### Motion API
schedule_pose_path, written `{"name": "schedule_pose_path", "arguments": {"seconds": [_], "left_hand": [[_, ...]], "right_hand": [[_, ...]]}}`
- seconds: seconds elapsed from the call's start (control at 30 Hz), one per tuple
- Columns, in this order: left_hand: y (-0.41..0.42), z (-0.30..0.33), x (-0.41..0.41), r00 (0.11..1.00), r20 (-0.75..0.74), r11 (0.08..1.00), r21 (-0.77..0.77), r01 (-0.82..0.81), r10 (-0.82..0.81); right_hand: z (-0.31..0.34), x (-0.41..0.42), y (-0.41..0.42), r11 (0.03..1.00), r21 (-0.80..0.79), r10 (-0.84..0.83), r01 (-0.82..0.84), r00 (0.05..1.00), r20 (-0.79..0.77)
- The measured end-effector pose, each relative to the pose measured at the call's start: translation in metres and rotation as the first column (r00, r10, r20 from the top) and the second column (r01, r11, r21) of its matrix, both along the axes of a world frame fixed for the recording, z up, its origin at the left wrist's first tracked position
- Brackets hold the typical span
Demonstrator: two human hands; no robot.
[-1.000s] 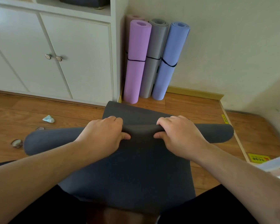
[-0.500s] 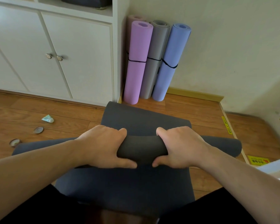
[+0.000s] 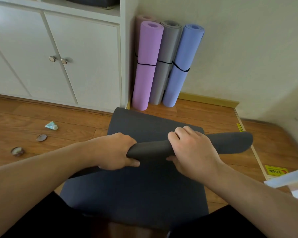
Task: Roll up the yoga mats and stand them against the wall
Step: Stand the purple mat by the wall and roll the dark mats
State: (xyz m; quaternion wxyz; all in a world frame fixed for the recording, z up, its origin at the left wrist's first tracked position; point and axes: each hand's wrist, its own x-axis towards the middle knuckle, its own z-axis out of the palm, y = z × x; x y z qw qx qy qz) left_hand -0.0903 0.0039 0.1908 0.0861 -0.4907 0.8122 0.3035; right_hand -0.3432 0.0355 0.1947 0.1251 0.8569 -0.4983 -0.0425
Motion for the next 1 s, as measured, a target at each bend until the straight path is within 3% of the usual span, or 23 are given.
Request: {"name": "schedule_pose_path", "arguments": {"seconds": [0.07,0.27,0.33,0.4,0.5,0.6,0.7,0.9,1.0], "left_hand": [[-0.004,0.002,0.001,1.0,-0.014,0.999,0.043,-0.002,0.002],[-0.004,0.002,0.001,1.0,-0.021,0.983,0.181,0.012,-0.008],[0.0,0.002,-0.002,0.999,0.033,0.996,0.09,0.001,-0.004],[0.008,-0.002,-0.005,0.988,0.156,0.994,-0.111,-0.001,0.019],[0.017,-0.01,-0.01,0.968,0.227,0.901,-0.433,0.001,0.108],[0.015,-0.012,-0.013,0.967,0.216,0.845,-0.535,-0.001,0.138],[0.01,-0.01,-0.017,0.964,0.231,0.9,-0.434,-0.02,0.133],[-0.012,0.002,-0.012,0.986,0.147,0.987,-0.148,-0.056,0.078],[-0.011,-0.002,-0.012,0.988,0.155,0.995,-0.102,-0.006,0.021]], "right_hand": [[-0.003,0.002,0.001,1.0,0.001,-0.016,0.016,1.0,0.014],[0.001,0.005,-0.009,0.962,0.265,-0.057,0.067,0.997,-0.047],[0.009,0.005,-0.015,0.925,0.36,-0.113,0.122,0.993,-0.046],[0.013,0.007,-0.017,0.902,0.402,-0.164,0.157,0.986,-0.019],[0.014,0.01,-0.018,0.868,0.452,-0.243,0.205,0.97,0.026],[0.017,0.01,-0.022,0.845,0.482,-0.296,0.232,0.953,0.06],[0.015,0.007,-0.025,0.854,0.466,-0.288,0.231,0.956,0.053],[0.002,0.005,-0.018,0.97,0.213,-0.119,0.114,0.993,0.013],[0.002,0.006,-0.02,0.924,0.351,-0.169,0.151,0.985,0.022]]}}
